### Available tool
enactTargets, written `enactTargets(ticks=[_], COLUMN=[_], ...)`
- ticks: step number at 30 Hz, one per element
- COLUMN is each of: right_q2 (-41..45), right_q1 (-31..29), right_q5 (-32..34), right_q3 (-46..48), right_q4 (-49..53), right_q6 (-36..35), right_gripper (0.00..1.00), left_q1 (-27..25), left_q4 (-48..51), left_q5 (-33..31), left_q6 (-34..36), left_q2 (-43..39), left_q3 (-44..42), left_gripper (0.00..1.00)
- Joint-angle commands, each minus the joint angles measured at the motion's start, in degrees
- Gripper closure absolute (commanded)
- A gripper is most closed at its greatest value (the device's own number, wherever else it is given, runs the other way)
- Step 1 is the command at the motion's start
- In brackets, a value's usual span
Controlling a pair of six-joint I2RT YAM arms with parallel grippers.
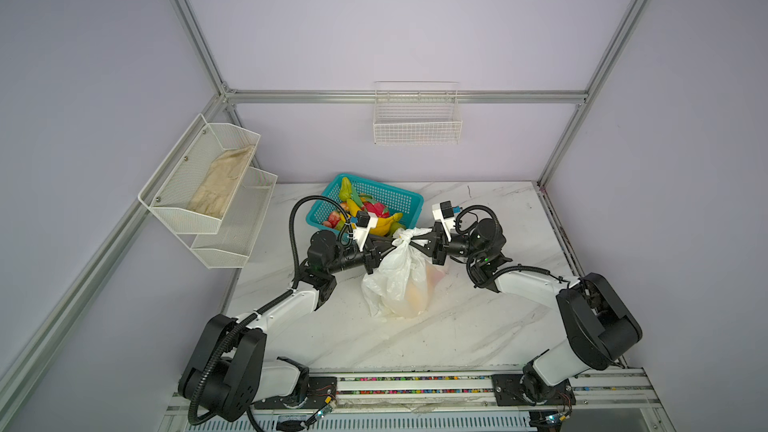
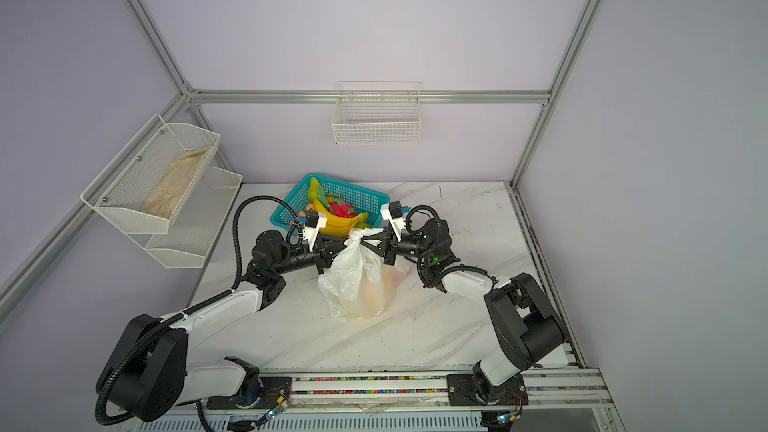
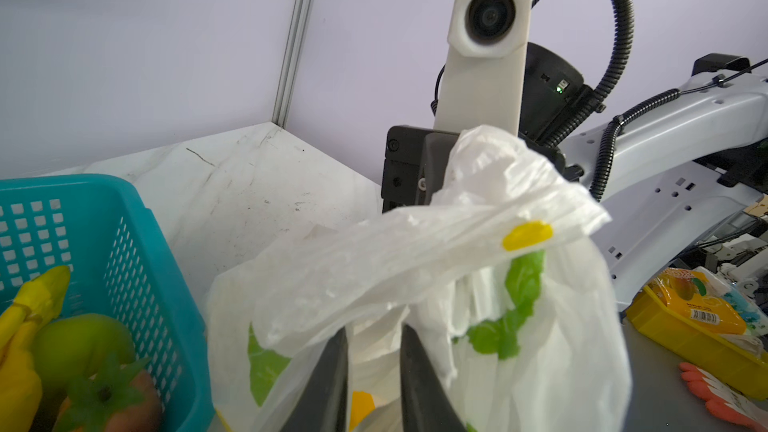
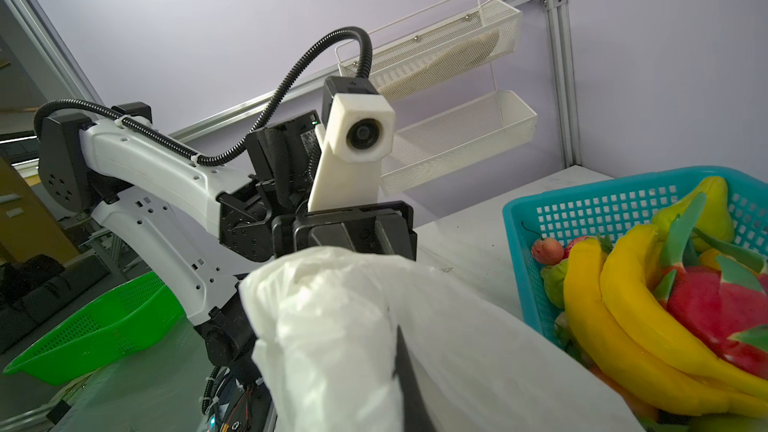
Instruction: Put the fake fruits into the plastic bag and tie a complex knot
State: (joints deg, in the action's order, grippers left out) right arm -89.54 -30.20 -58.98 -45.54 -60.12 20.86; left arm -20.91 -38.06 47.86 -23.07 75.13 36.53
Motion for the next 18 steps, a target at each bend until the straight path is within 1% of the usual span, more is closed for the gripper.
enactTargets(ticks=[1, 7, 11, 13, 15, 18], right_q2=[1.1, 0.2, -0.2, -0.2, -0.4, -1.0], right_q1=[0.1, 0.1, 0.1, 0.1, 0.1, 0.3], right_q5=[-2.7, -3.9, -4.6, -5.1, -6.8, -9.5], right_q3=[-2.3, -3.3, -3.6, -3.8, -4.3, -5.2], right_q4=[-0.8, -0.5, -0.5, -0.4, -0.4, -0.3], right_q6=[-0.9, -0.7, -0.9, -1.0, -1.0, -1.1], right_gripper=[1.00, 1.00, 1.00, 1.00, 1.00, 1.00], left_q1=[0.3, -0.2, -2.2, -3.9, -6.0, -9.1], left_q4=[-4.6, -5.2, -4.1, -2.6, -0.8, -0.2], left_q5=[1.4, 1.8, 0.1, -2.2, -5.3, -10.9], left_q6=[-0.4, 2.4, 6.7, 9.9, 14.6, 17.7], left_q2=[-1.4, -2.6, -3.8, -4.8, -5.5, -5.6], left_q3=[2.6, 1.9, 1.7, 1.0, 0.0, -1.1], left_gripper=[0.75, 0.72, 0.73, 0.72, 0.72, 0.71])
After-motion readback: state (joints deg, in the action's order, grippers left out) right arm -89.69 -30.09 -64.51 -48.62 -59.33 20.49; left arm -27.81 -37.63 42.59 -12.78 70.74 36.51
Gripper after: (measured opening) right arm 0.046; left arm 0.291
